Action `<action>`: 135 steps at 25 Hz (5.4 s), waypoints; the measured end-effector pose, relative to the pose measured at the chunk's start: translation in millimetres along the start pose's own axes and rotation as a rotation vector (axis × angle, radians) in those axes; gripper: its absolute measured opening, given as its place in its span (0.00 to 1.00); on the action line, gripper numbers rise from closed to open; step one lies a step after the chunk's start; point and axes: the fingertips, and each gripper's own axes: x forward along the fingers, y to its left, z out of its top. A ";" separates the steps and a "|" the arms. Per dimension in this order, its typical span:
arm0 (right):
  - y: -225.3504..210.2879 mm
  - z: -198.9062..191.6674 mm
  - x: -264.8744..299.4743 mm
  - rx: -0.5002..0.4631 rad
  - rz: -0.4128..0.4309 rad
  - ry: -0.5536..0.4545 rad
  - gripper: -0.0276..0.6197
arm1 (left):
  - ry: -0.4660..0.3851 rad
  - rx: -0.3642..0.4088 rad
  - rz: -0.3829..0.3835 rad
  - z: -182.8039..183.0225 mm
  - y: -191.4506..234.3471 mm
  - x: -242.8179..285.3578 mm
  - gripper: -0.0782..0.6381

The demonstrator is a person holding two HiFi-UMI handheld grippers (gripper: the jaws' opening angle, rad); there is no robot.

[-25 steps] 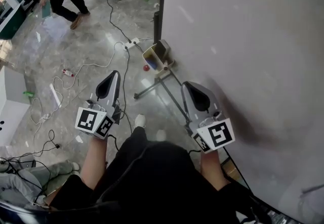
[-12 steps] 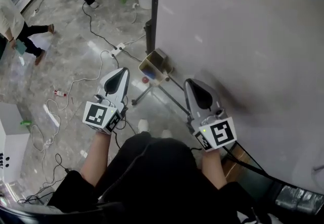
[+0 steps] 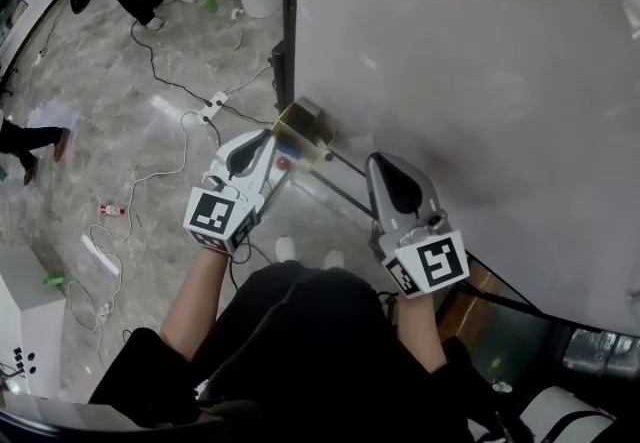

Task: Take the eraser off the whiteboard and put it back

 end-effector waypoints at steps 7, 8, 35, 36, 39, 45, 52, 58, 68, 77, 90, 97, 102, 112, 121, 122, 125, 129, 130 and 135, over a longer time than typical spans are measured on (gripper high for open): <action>-7.7 3.1 -7.7 -0.005 -0.029 -0.003 0.06 | 0.031 -0.003 -0.016 -9.9 -3.8 18.7 0.15; -10.0 3.3 -9.5 -0.006 -0.033 -0.006 0.06 | 0.040 -0.004 -0.017 -13.3 -5.0 21.9 0.16; -41.1 1.2 -37.6 -0.010 -0.074 0.023 0.06 | 0.205 0.055 0.048 -64.6 -4.8 89.2 0.57; -41.2 1.2 -38.0 -0.010 -0.075 0.024 0.06 | 0.208 0.056 0.051 -65.7 -3.8 90.6 0.57; -43.6 0.4 -39.2 -0.008 -0.080 0.027 0.06 | 0.217 0.058 0.058 -68.6 -2.5 95.3 0.57; -51.4 1.6 -41.3 -0.007 -0.095 0.027 0.06 | 0.233 0.068 0.068 -72.2 -2.4 104.7 0.58; -58.7 -1.0 -45.1 -0.003 -0.109 0.030 0.06 | 0.258 0.101 0.085 -78.7 -2.0 110.5 0.57; -62.7 -3.3 -44.4 0.000 -0.114 0.029 0.06 | 0.273 0.117 0.110 -82.3 4.2 110.8 0.54; -61.7 -1.3 -46.2 -0.002 -0.109 0.022 0.06 | 0.276 0.119 0.115 -82.5 3.9 107.8 0.48; -59.6 -2.3 -47.9 0.001 -0.105 0.014 0.06 | 0.236 0.110 0.108 -69.8 1.9 102.5 0.47; -54.7 0.1 -43.6 -0.002 -0.062 -0.004 0.06 | 0.134 0.116 0.112 -23.4 -6.1 88.8 0.47; -46.4 1.8 -35.6 -0.012 -0.033 -0.006 0.06 | 0.084 0.110 0.121 3.7 -6.3 71.6 0.47; -40.2 1.9 -31.3 -0.015 -0.003 -0.011 0.06 | 0.042 0.109 0.137 25.0 -8.5 55.4 0.47; -17.5 9.9 -25.0 -0.023 0.053 -0.029 0.06 | -0.037 0.111 0.176 63.5 -7.6 10.7 0.47; 0.8 13.5 -19.3 -0.026 0.113 -0.045 0.06 | -0.083 0.098 0.235 80.7 -5.2 -26.6 0.47; 1.0 12.1 -17.9 -0.024 0.119 -0.047 0.06 | -0.082 0.095 0.239 79.2 -3.5 -28.7 0.47; 1.2 7.6 -13.3 -0.019 0.135 -0.049 0.06 | -0.085 0.081 0.256 75.9 1.4 -34.8 0.47; 1.8 4.0 -9.5 -0.015 0.147 -0.049 0.06 | -0.115 0.052 0.275 82.2 1.1 -43.6 0.47; 2.0 2.9 -8.4 -0.015 0.148 -0.049 0.06 | -0.120 0.050 0.276 82.7 1.7 -45.8 0.47; -1.1 -0.6 -7.1 -0.017 0.152 -0.052 0.06 | -0.108 0.069 0.267 76.9 4.5 -48.5 0.47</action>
